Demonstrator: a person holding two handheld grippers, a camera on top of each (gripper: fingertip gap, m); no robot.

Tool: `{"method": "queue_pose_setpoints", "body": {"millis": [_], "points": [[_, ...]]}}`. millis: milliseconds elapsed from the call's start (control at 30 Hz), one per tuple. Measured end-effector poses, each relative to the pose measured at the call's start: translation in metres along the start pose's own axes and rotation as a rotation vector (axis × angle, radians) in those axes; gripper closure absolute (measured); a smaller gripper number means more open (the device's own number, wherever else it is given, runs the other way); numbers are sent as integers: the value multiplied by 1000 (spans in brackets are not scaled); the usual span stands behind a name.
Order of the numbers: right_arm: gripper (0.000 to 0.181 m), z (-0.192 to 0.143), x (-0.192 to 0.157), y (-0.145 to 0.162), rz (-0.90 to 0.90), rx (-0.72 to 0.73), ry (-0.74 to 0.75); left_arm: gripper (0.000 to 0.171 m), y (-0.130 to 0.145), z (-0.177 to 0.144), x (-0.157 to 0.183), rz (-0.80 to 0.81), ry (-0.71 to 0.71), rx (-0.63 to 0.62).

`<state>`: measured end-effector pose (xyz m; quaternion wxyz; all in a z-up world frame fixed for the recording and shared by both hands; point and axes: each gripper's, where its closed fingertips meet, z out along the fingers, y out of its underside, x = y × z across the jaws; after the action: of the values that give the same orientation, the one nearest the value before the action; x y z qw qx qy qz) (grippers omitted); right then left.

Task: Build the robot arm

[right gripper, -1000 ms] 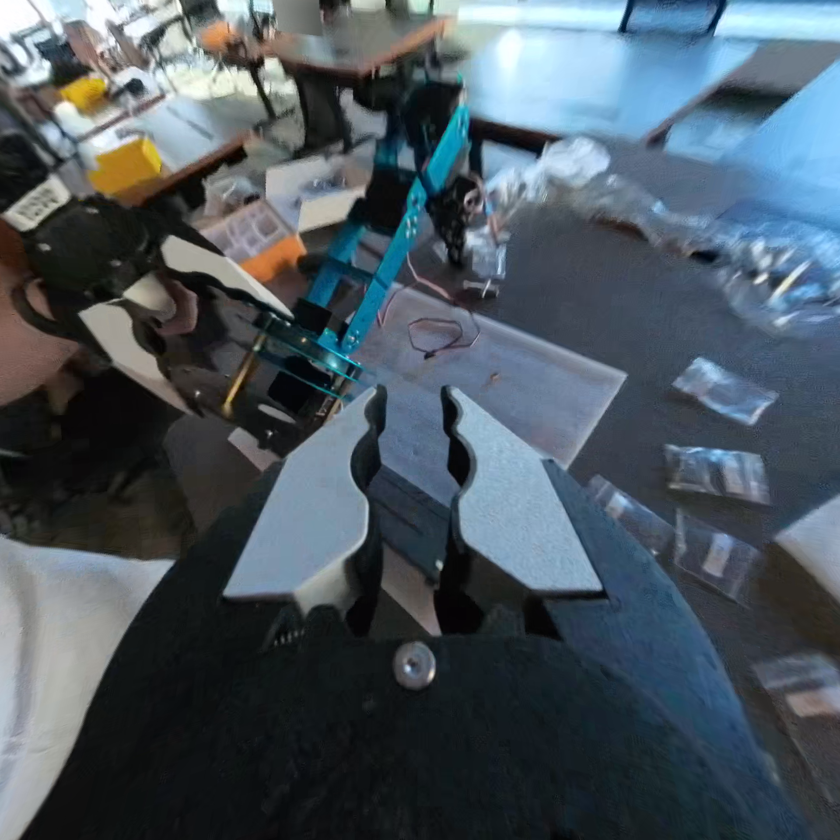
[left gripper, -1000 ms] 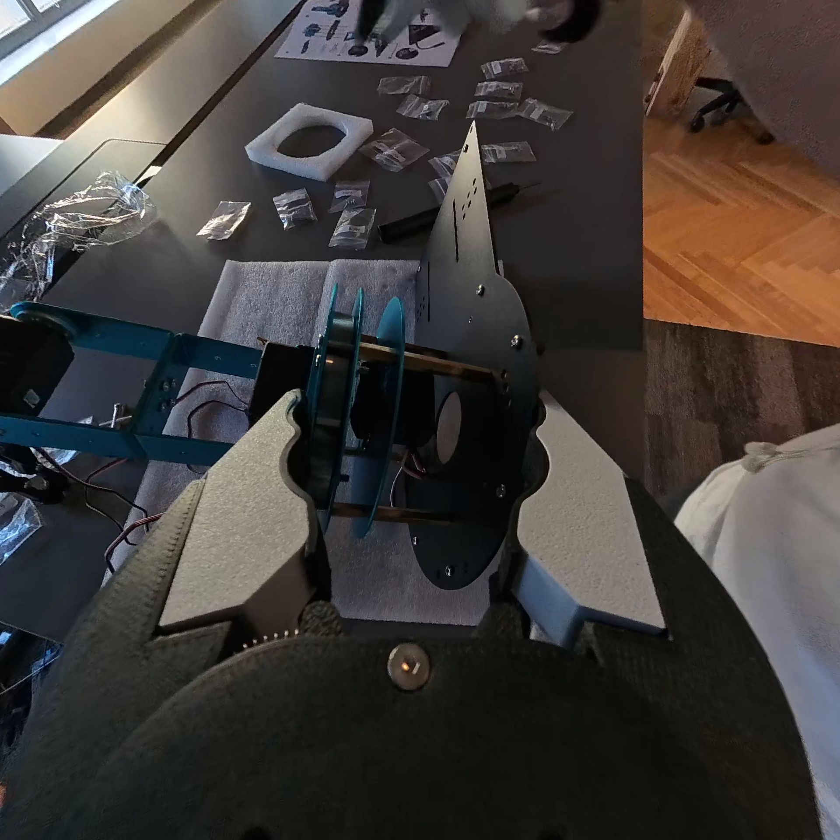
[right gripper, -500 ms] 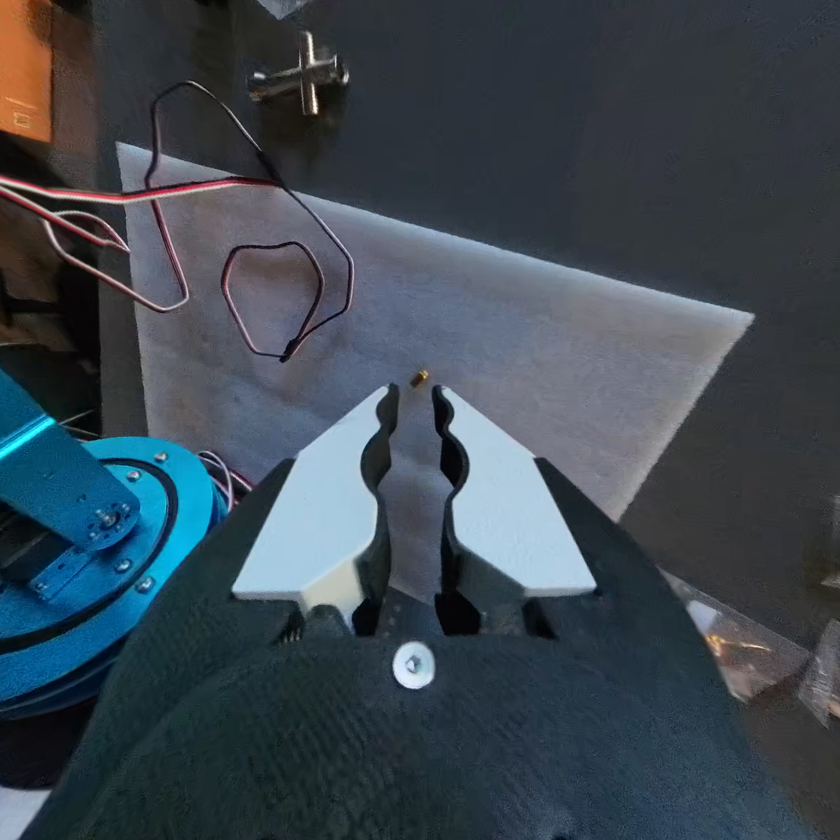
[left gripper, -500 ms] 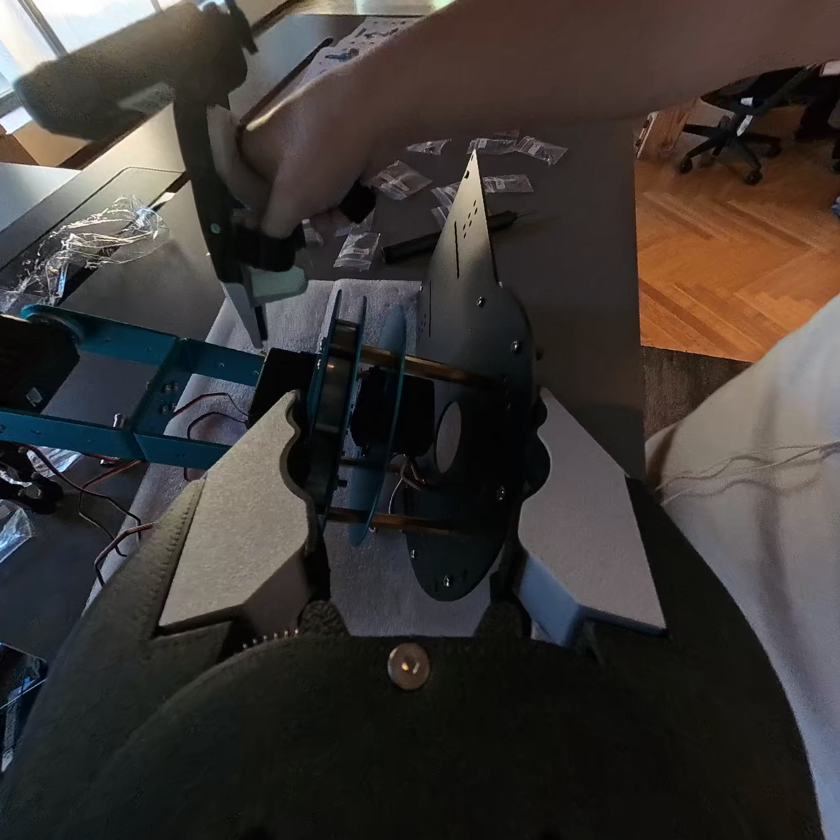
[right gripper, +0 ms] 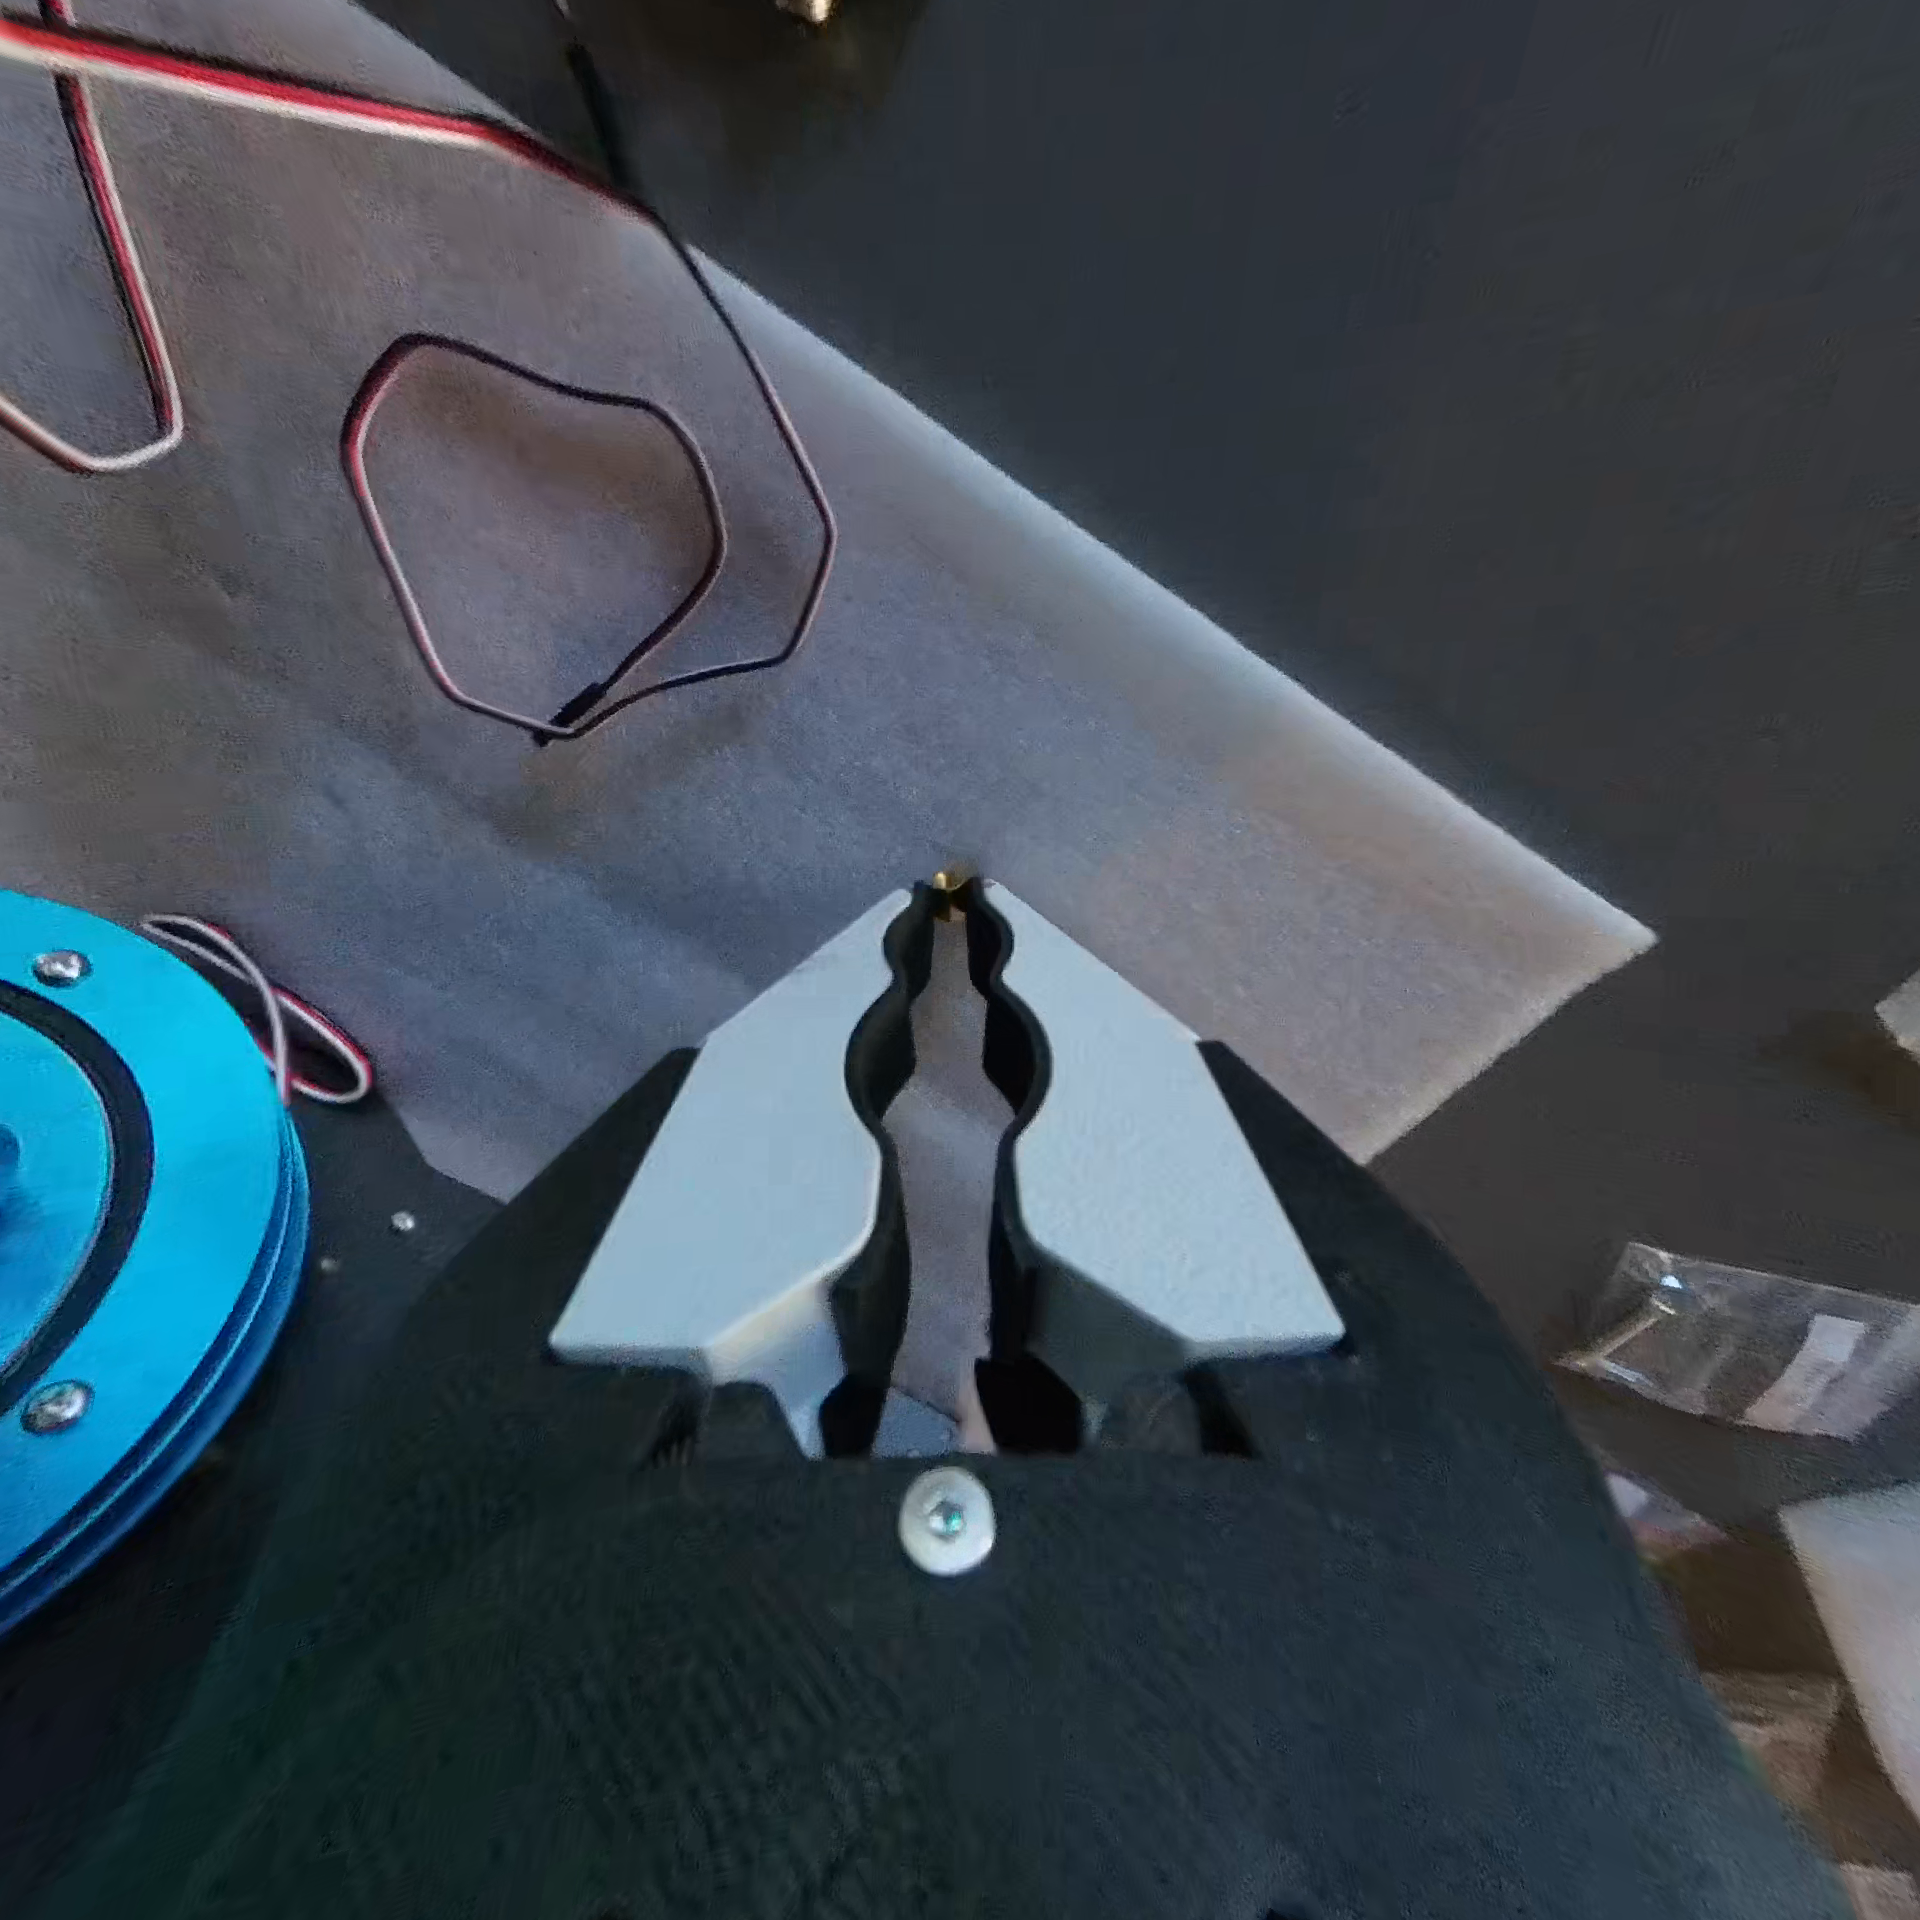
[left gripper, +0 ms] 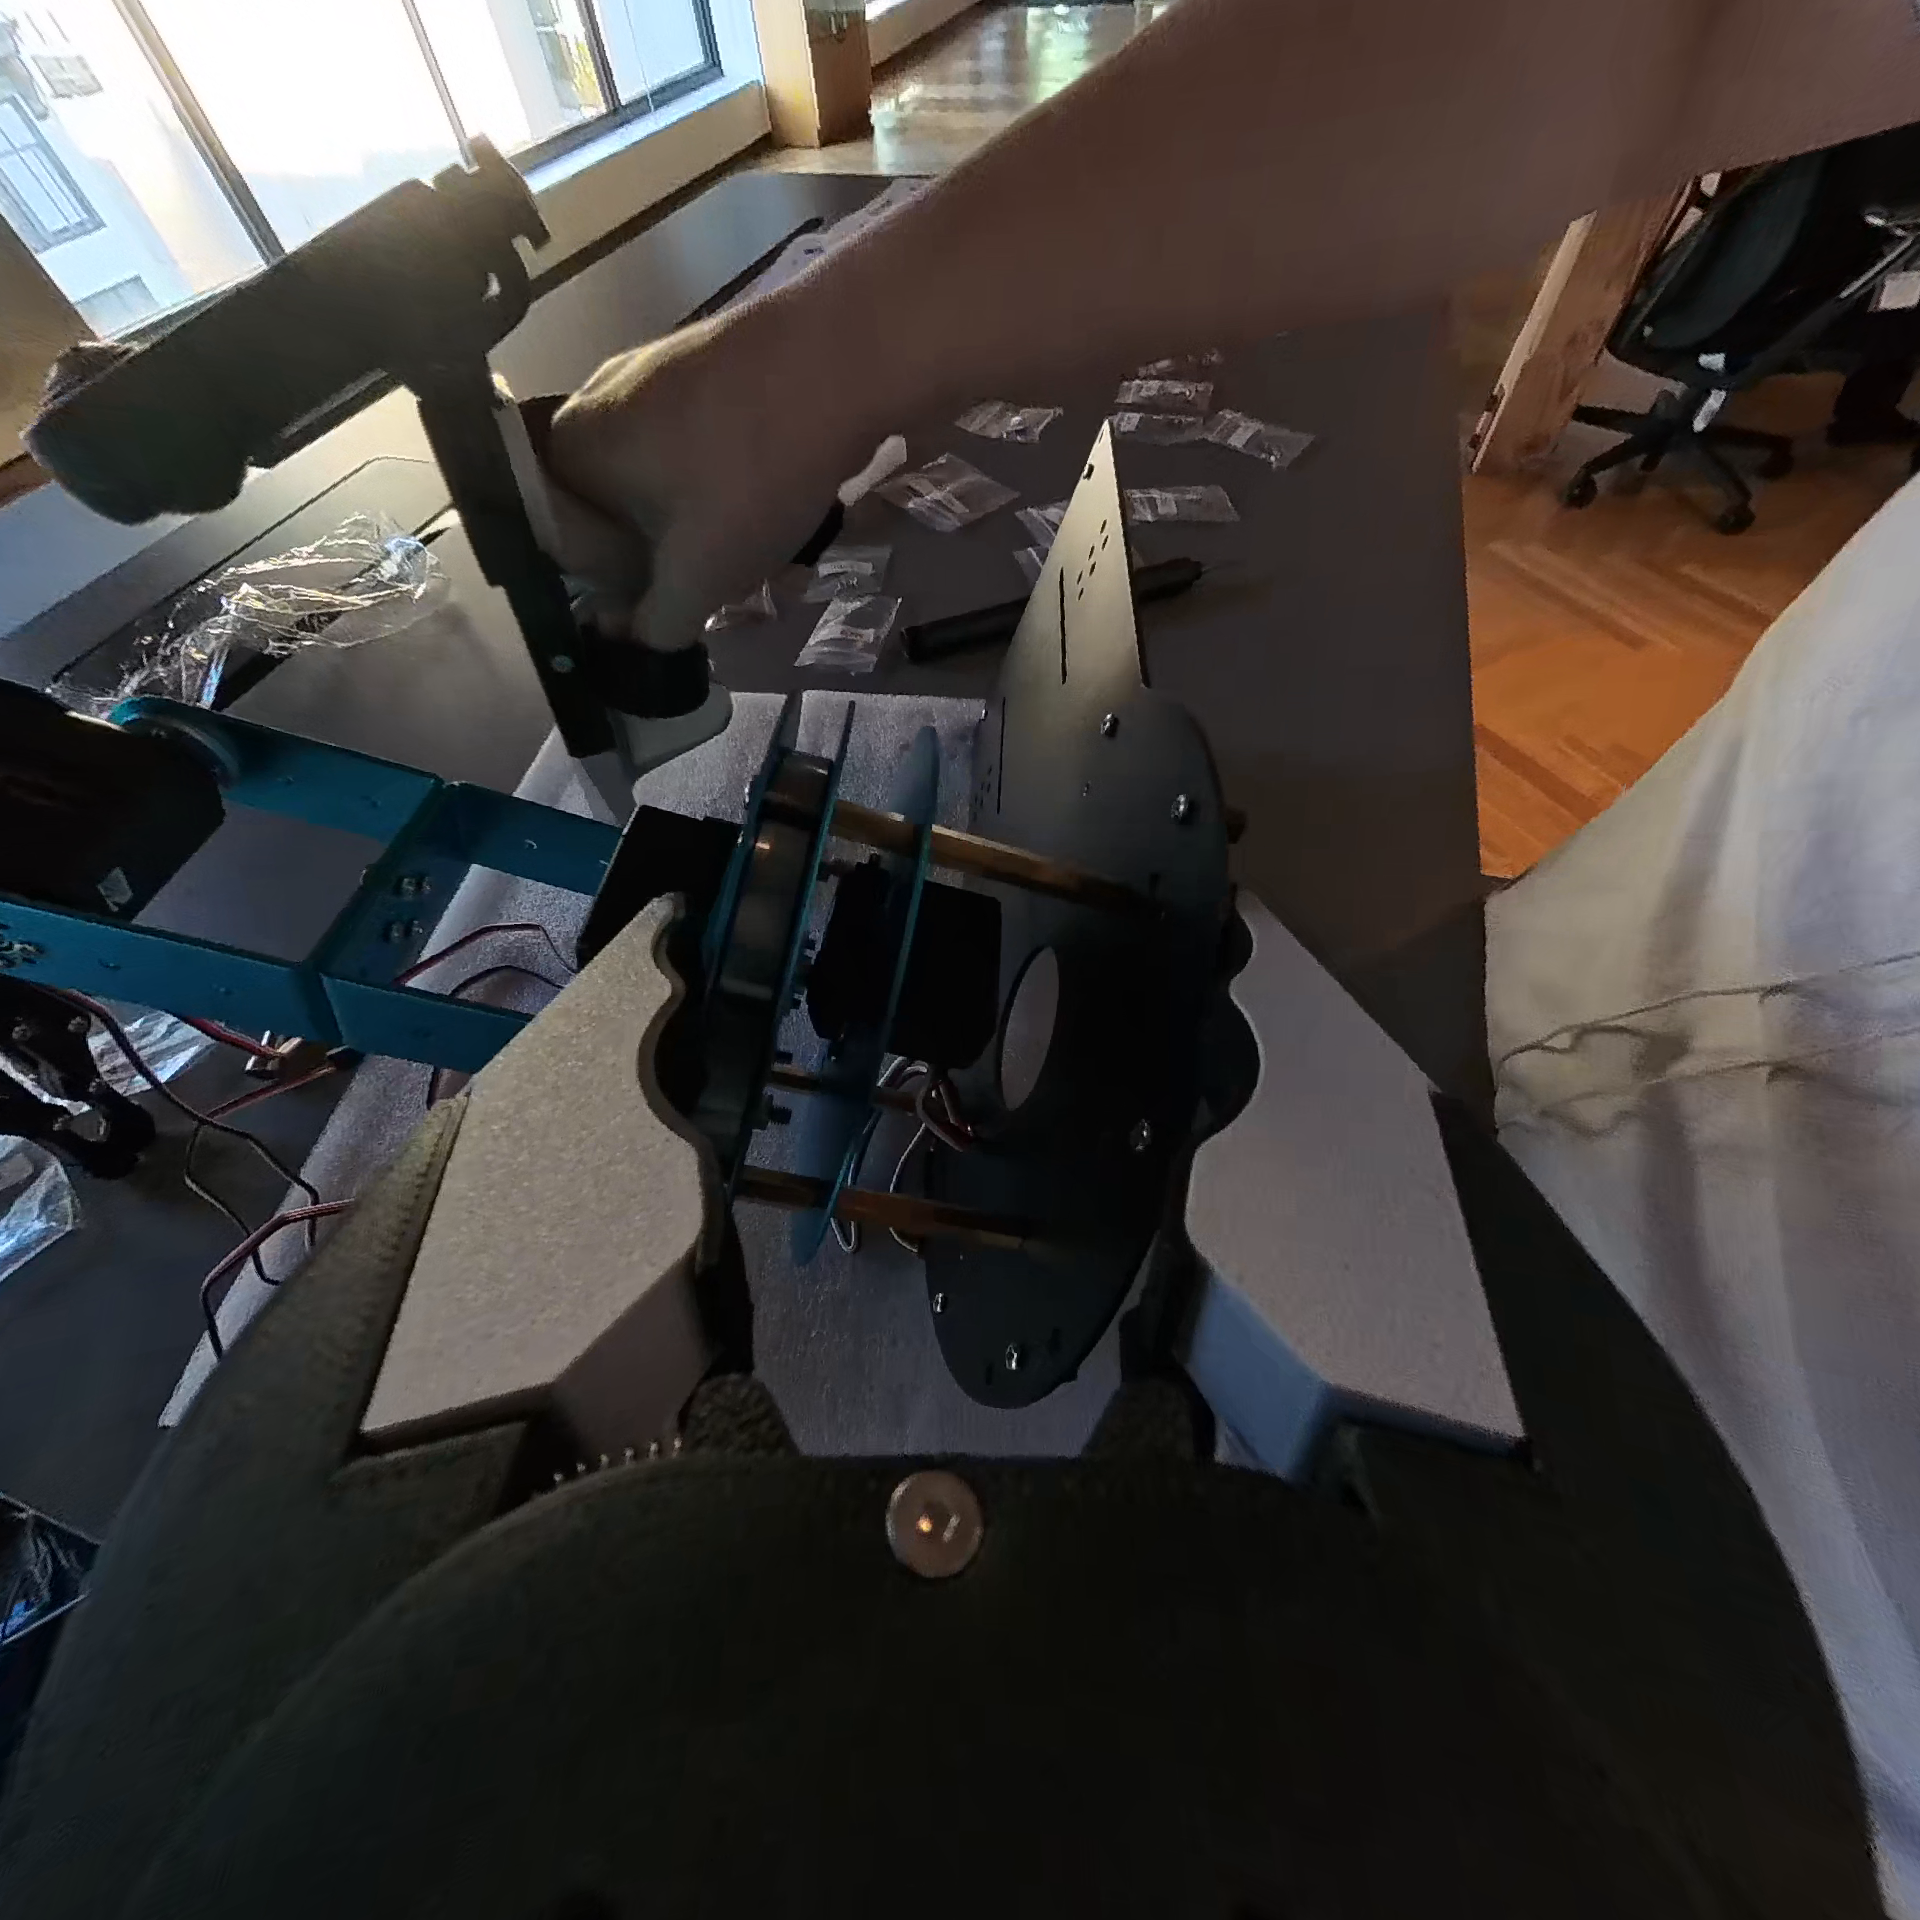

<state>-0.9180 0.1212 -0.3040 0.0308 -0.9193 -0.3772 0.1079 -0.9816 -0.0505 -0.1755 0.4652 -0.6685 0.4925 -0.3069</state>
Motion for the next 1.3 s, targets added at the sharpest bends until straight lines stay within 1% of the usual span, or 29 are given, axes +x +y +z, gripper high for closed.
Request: {"method": "queue_pose_setpoints", "body": {"millis": [67,133,233,300,367,433,533,600,667,767,933,1000,1167,1233,1300], "points": [[177,-2,-4,6,-86,-27,-12,75,0,0,0,-4,-4,7],[177,-5,-11,16,-210,-65,-44,75,0,0,0,-5,-5,11],[176,-9,1,34,-454,-118,39,75,0,0,0,-5,-2,9],[177,-9,10,38,-619,-111,95,75,0,0,0,-6,-1,6],[176,-7,10,39,-708,-77,104,75,0,0,0,-6,-2,5],[176,-8,10,39,-724,-38,98,75,0,0,0,-5,-3,8],[159,-10,13,42,-681,25,79,75,0,0,0,-3,1,7],[160,-13,16,46,-631,84,62,75,0,0,0,-3,4,-1],[166,-15,14,50,-575,145,3,75,0,0,0,-4,4,-3],[166,-15,12,48,-572,225,-6,75,0,0,0,-4,2,4],[166,-10,7,39,-605,216,2,75,0,0,0,-9,-2,9],[176,-10,5,37,-611,203,-16,75,0,0,0,-11,-4,13],[176,-10,4,39,-605,180,-21,75,-1,-1,-1,-13,-7,29],[176,-15,8,39,-607,188,21,74,0,-1,-1,-17,-9,31],[176,-31,9,37,-586,244,61,74,0,-1,-1,-16,-8,34]]}}
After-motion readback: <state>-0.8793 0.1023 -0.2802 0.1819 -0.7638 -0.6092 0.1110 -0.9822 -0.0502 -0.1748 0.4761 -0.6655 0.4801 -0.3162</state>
